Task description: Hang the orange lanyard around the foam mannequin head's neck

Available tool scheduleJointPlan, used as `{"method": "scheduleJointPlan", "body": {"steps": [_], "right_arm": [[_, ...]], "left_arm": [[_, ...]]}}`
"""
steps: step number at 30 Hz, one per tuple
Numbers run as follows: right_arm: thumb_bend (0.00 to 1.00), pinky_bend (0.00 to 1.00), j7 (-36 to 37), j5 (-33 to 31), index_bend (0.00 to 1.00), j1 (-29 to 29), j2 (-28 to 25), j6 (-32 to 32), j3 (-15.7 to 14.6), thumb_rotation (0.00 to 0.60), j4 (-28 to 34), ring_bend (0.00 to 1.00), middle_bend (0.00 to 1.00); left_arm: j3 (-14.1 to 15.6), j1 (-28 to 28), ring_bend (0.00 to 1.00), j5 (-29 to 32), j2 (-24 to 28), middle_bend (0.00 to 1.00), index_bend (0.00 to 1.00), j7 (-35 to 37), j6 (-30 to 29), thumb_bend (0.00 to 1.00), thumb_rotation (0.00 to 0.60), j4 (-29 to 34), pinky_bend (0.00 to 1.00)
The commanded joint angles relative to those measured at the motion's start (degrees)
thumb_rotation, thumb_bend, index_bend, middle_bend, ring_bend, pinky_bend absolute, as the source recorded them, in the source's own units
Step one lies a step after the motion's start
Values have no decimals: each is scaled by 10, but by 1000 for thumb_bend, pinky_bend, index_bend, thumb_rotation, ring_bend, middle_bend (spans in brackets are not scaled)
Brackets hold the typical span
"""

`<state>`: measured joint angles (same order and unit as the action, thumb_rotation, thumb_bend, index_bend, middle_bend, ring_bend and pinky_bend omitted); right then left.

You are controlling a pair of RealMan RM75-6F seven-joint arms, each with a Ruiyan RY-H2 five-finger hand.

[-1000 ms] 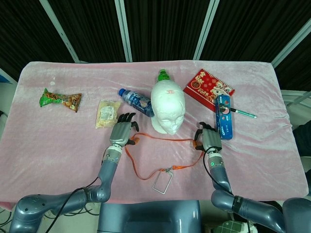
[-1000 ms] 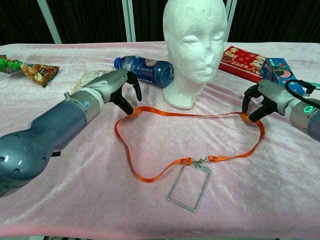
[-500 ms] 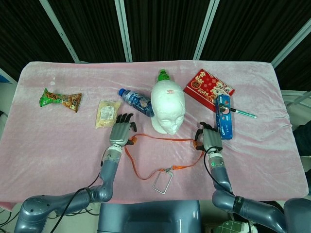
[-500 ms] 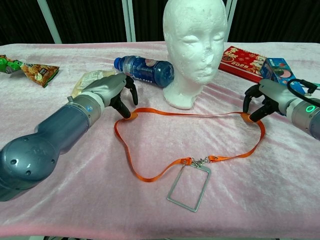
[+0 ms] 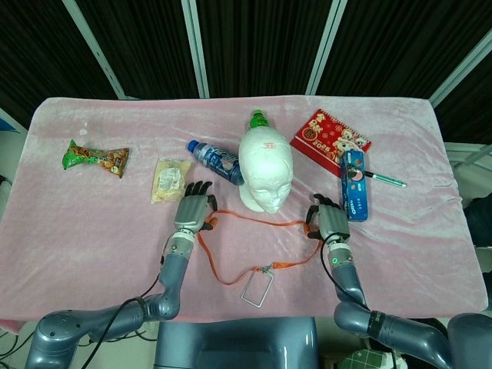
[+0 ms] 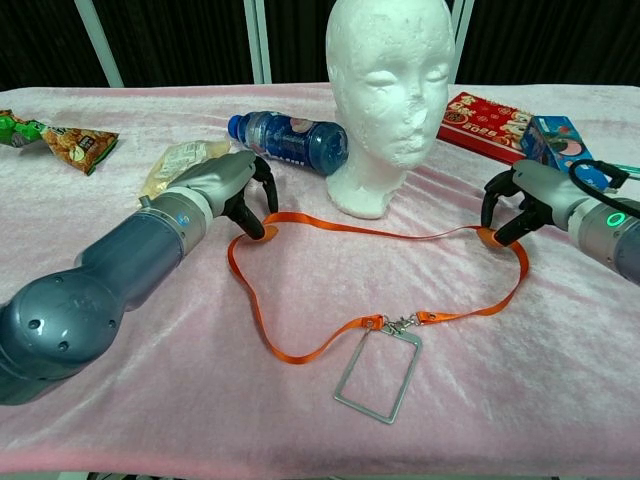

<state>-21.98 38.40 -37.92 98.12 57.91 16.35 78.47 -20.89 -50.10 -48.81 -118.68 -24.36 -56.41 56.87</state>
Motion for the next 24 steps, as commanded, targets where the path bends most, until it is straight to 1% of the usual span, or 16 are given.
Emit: {"method": "scheduleJointPlan", "body": {"steps": [1,8,19,24], "right_arm": [[467,167,0,0,703,0,-1,1,0,600,1,136,135],[467,167,1,2,704,1,-3,2,0,600,5,136,135],[467,167,2,2,705,3,-6,1,0,600,6,136,136],[467,167,3,1,720,3,-7,1,0,600,6,136,140]], "left_arm": [[1,-1,0,-1,-1,106,533,-2,0,331,600,-1,0],[2,0,0,-1,-7,113,542,-10,-1,370,600,-9,0],[4,2,0,-8,-10,114,540,-14,-3,370,600,-15,0],[5,4,0,-11,-10,127,578,-11,0,432,600,-15,0]]}}
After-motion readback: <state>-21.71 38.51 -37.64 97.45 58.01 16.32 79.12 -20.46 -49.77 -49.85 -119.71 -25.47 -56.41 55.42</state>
